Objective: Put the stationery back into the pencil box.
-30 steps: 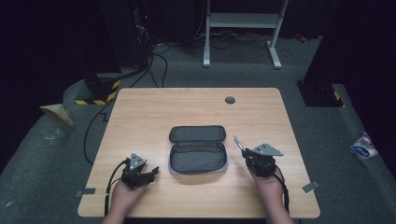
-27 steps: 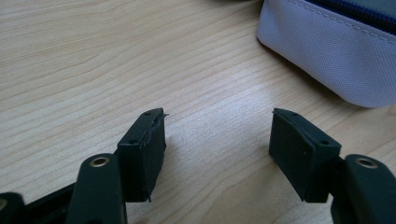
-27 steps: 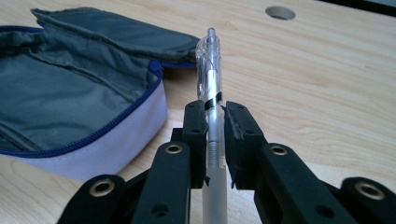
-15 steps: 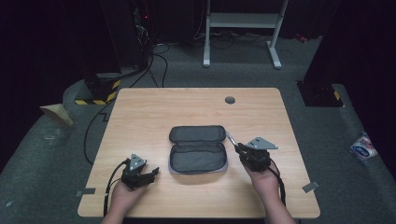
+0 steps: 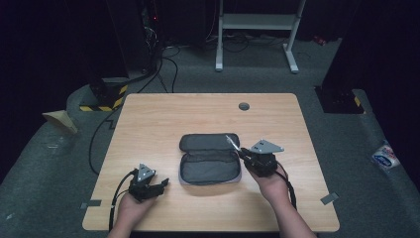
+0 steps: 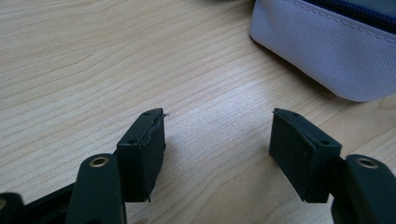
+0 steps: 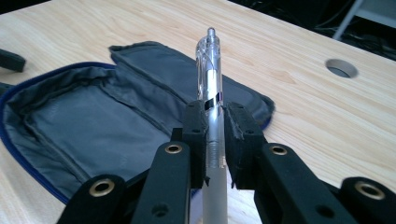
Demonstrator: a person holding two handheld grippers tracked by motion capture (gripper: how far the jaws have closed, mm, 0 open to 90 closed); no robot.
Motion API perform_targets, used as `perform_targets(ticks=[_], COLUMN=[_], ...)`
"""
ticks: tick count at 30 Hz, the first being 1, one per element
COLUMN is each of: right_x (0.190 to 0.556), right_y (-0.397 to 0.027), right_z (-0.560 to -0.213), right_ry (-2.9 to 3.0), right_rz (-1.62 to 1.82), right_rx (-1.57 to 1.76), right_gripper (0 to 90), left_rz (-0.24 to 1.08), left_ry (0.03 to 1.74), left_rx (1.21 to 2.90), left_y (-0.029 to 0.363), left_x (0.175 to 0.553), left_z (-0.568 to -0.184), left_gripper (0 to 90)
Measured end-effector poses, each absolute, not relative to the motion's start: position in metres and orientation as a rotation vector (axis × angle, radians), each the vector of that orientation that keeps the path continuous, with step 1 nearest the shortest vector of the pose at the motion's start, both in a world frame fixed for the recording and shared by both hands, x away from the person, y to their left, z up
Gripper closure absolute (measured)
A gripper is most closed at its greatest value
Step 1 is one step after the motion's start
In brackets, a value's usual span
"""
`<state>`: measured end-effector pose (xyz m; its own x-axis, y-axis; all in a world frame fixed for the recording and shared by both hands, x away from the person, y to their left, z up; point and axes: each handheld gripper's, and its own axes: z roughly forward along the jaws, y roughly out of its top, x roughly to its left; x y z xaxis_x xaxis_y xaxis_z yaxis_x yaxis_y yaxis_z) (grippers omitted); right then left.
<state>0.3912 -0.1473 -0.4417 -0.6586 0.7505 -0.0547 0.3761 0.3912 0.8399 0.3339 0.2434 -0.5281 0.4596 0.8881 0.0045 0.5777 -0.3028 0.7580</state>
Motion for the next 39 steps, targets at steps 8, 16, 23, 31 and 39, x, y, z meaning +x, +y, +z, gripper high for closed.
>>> perform_targets(ticks=[8,16,23,31,39], right_x=[0.394,0.392,0.389,0.385,0.379], right_y=[-0.125,-0.103,-0.086,-0.063,-0.048], right_z=[-0.44,-0.446,-0.45,-0.459,-0.463], right_ry=[2.289,2.354,2.406,2.478,2.522], right_rz=[1.17,1.163,1.173,1.161,1.156], right_rx=[0.865,0.786,0.732,0.65,0.598], right_gripper=[78.6,78.6,78.5,78.5,78.5], left_rz=[0.565,0.564,0.565,0.565,0.563], left_ry=[1.218,1.216,1.213,1.214,1.212], left_rx=[2.013,2.013,2.014,2.014,2.015], left_y=[0.244,0.244,0.244,0.244,0.244], left_x=[0.334,0.334,0.335,0.335,0.335], left_z=[-0.528,-0.528,-0.528,-0.528,-0.528], left_gripper=[35.9,35.9,35.9,35.9,35.9])
